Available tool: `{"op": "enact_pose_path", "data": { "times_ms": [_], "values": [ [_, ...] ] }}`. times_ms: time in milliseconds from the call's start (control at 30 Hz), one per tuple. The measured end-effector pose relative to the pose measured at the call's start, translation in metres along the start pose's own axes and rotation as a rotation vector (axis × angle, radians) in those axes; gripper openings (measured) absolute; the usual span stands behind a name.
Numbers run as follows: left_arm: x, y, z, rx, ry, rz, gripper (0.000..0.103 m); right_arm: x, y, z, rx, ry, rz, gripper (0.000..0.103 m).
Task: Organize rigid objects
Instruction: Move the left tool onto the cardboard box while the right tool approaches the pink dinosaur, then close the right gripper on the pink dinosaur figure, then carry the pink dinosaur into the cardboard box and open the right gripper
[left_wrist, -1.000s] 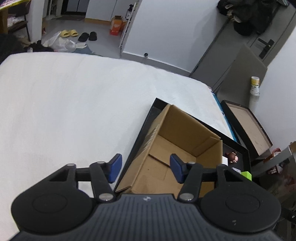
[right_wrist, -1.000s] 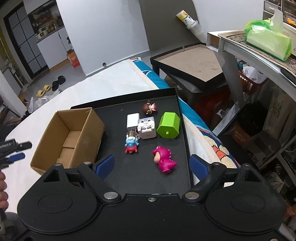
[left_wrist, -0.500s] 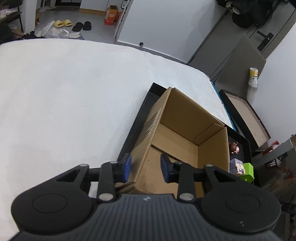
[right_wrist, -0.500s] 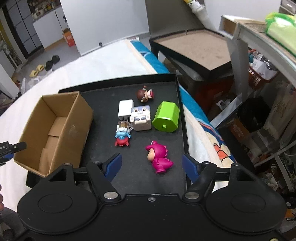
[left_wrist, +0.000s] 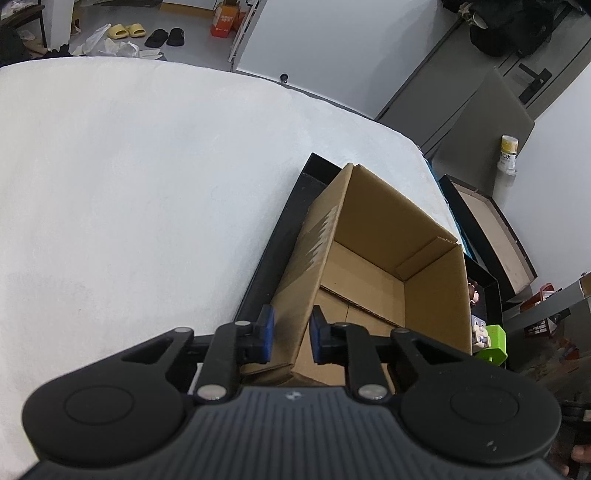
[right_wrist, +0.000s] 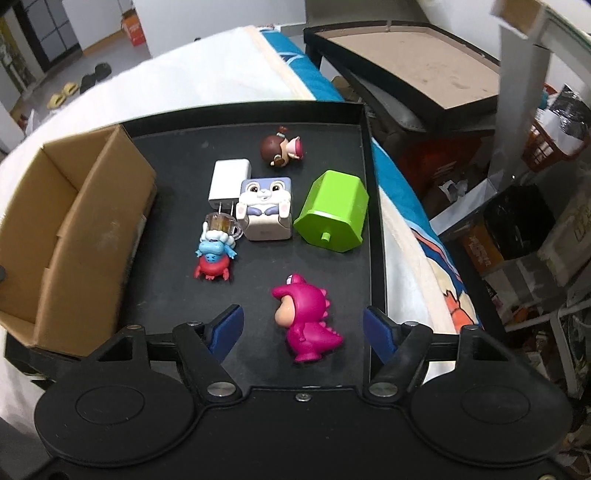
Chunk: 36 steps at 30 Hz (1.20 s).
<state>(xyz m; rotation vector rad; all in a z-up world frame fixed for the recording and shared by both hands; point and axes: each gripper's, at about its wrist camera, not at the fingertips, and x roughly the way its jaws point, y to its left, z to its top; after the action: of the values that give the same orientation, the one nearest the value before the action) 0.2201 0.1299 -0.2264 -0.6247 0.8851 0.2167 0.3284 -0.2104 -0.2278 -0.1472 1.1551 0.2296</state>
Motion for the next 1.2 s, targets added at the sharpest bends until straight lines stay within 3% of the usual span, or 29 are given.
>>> {"op": "enact_pose_path", "data": {
  "times_ms": [167, 333, 400, 467, 567, 933, 1200],
  "values": [
    [0.004, -0.003, 0.000, 0.010, -0.005, 0.006, 0.019, 0.016, 0.009, 0.005, -0.087, 0.030, -0.085, 0.070],
    [0.002, -0.003, -0.001, 0.018, -0.008, 0.000, 0.019, 0.032, 0.019, 0.009, -0.137, 0.069, -0.108, 0.070],
    [0.002, -0.001, -0.002, 0.016, -0.006, -0.002, 0.019, 0.041, 0.025, 0.006, -0.180, 0.101, -0.119, 0.063],
    [0.002, 0.002, -0.001, 0.007, -0.002, -0.009, 0.019, 0.050, 0.032, 0.001, -0.233, 0.154, -0.134, 0.035],
    [0.001, 0.001, -0.001, 0.010, -0.001, -0.009, 0.019, 0.053, 0.031, 0.000, -0.218, 0.183, -0.143, 0.035],
    [-0.001, 0.000, -0.001, 0.014, -0.003, -0.016, 0.019, 0.006, 0.029, 0.012, -0.192, 0.110, -0.084, 0.035],
    [-0.003, 0.003, -0.001, 0.014, 0.006, -0.035, 0.019, -0.041, 0.058, 0.030, -0.232, 0.027, -0.035, 0.035]
  ]
}}
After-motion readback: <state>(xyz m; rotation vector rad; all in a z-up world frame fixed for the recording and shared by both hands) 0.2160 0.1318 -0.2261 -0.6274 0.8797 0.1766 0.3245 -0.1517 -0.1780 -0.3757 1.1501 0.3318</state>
